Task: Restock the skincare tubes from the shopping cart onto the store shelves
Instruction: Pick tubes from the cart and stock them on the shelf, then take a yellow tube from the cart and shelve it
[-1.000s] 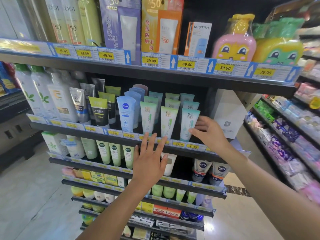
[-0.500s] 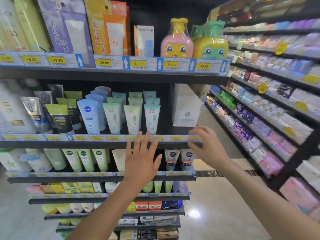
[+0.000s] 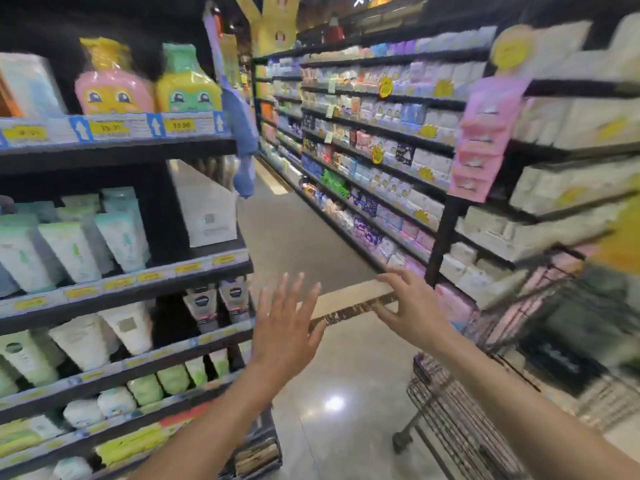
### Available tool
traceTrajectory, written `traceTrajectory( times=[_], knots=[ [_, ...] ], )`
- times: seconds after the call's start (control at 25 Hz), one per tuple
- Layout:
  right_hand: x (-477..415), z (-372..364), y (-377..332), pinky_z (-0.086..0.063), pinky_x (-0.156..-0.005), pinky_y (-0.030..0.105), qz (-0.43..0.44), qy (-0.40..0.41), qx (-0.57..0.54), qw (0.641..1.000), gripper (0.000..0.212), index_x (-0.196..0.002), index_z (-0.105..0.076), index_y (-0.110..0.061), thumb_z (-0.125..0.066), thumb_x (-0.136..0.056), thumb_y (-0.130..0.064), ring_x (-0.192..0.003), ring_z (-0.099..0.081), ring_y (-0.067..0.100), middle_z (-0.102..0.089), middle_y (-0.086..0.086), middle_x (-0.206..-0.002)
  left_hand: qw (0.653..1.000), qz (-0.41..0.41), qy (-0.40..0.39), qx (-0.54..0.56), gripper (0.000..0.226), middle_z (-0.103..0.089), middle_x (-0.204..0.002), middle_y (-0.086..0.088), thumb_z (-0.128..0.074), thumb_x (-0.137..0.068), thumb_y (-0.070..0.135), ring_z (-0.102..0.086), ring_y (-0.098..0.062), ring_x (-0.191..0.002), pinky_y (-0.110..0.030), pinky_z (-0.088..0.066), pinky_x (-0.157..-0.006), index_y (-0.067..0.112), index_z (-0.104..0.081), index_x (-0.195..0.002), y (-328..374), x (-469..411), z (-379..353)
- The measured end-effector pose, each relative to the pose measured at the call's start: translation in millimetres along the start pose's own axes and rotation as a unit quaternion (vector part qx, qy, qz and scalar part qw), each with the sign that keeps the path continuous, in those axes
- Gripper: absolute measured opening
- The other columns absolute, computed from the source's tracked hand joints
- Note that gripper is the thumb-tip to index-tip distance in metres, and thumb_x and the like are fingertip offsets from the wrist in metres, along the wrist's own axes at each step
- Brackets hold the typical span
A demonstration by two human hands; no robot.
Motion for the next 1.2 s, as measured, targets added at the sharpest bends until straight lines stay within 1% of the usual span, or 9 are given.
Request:
traceTrajectory(
  times=[0.28,0.52,0.72,0.8,0.88,0.96,1.04,1.12,1.2],
  knots=[
    [138.5,80.2,146.6,-0.032,-0.116,0.038,-0.137,0.007,0.051,0.989,0.053,-0.139,-0.056,-0.03,-0.068,-0.09,-0.047,-0.138,-0.038,0.014,-0.045,-0.006,-0.148,0.988,-0.131,-0.054,0.056,0.065,-0.041,-0.161,-0.009,-0.037,-0.096,0.058,-0.033,-0.034,-0.152,-0.062,-0.033,-0.117,0.026,-0.047,-0.151,204.0,2.2,-28.0],
    [247.5,130.4,245.9,-0.039,-0.113,0.039,-0.272,0.014,0.079,0.959,0.05,-0.134,-0.06,-0.028,-0.068,-0.089,-0.048,-0.134,-0.045,0.017,-0.052,-0.005,-0.143,0.959,-0.245,-0.102,0.095,0.066,-0.048,-0.157,-0.01,-0.037,-0.094,0.058,-0.042,-0.035,-0.146,-0.061,-0.041,-0.113,0.024,-0.051,-0.149,350.6,8.9,-47.5],
    [317.2,155.0,309.7,-0.041,-0.109,0.04,-0.367,0.028,0.084,0.926,0.048,-0.132,-0.06,-0.03,-0.065,-0.087,-0.046,-0.132,-0.046,0.017,-0.054,-0.004,-0.141,0.93,-0.321,-0.13,0.126,0.068,-0.013,-0.173,-0.002,-0.024,-0.101,0.062,-0.009,-0.027,-0.16,-0.056,-0.016,-0.126,0.033,-0.021,-0.163,448.7,-0.1,-75.3],
    [337.3,160.6,335.4,-0.04,-0.111,0.04,-0.398,0.032,0.078,0.913,0.048,-0.134,-0.059,-0.032,-0.064,-0.088,-0.047,-0.134,-0.043,0.017,-0.051,-0.005,-0.143,0.92,-0.346,-0.137,0.126,0.067,-0.019,-0.171,-0.003,-0.027,-0.101,0.062,-0.014,-0.027,-0.159,-0.055,-0.017,-0.126,0.033,-0.026,-0.161,487.5,-7.2,-90.5],
    [347.9,165.9,358.5,-0.038,-0.111,0.038,-0.416,0.032,0.089,0.904,0.048,-0.135,-0.058,-0.032,-0.065,-0.089,-0.044,-0.136,-0.042,0.016,-0.049,-0.006,-0.145,0.911,-0.364,-0.148,0.126,0.065,-0.031,-0.167,-0.005,-0.034,-0.099,0.061,-0.026,-0.028,-0.156,-0.055,-0.026,-0.122,0.03,-0.037,-0.156,520.5,-17.6,-108.4],
    [357.3,169.8,390.6,-0.037,-0.112,0.038,-0.439,0.03,0.095,0.893,0.049,-0.136,-0.056,-0.031,-0.065,-0.09,-0.044,-0.138,-0.04,0.016,-0.048,-0.005,-0.147,0.898,-0.39,-0.153,0.132,0.066,-0.033,-0.166,-0.007,-0.036,-0.098,0.061,-0.03,-0.03,-0.154,-0.056,-0.033,-0.12,0.029,-0.04,-0.156,558.5,-34.0,-128.5],
    [362.9,172.4,424.2,-0.037,-0.112,0.038,-0.464,0.021,0.096,0.88,0.052,-0.137,-0.054,-0.032,-0.065,-0.089,-0.046,-0.14,-0.038,0.017,-0.046,-0.005,-0.149,0.884,-0.414,-0.168,0.136,0.069,-0.027,-0.169,-0.008,-0.034,-0.098,0.063,-0.027,-0.032,-0.155,-0.057,-0.032,-0.119,0.029,-0.034,-0.159,594.8,-53.8,-147.5],
    [362.7,174.9,457.1,-0.038,-0.111,0.038,-0.48,0.011,0.104,0.871,0.054,-0.138,-0.051,-0.033,-0.064,-0.088,-0.048,-0.14,-0.037,0.017,-0.044,-0.006,-0.15,0.874,-0.431,-0.175,0.137,0.071,-0.014,-0.172,-0.005,-0.031,-0.1,0.063,-0.015,-0.03,-0.159,-0.056,-0.023,-0.124,0.034,-0.019,-0.163,626.9,-75.4,-166.2],
    [355.9,178.4,482.2,-0.037,-0.112,0.038,-0.488,0.006,0.117,0.865,0.057,-0.14,-0.05,-0.034,-0.065,-0.087,-0.049,-0.141,-0.037,0.017,-0.043,-0.005,-0.152,0.871,-0.438,-0.172,0.141,0.071,-0.008,-0.173,-0.004,-0.028,-0.1,0.063,-0.009,-0.029,-0.16,-0.056,-0.019,-0.126,0.035,-0.013,-0.164,650.4,-96.9,-178.8]
  ],
)
Point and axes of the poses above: each hand's wrist, its own x-axis away from the middle knuckle, its own z-axis out of the back of the hand, y = z × x, the point moved 3 cm from there along -x, towards the middle knuckle
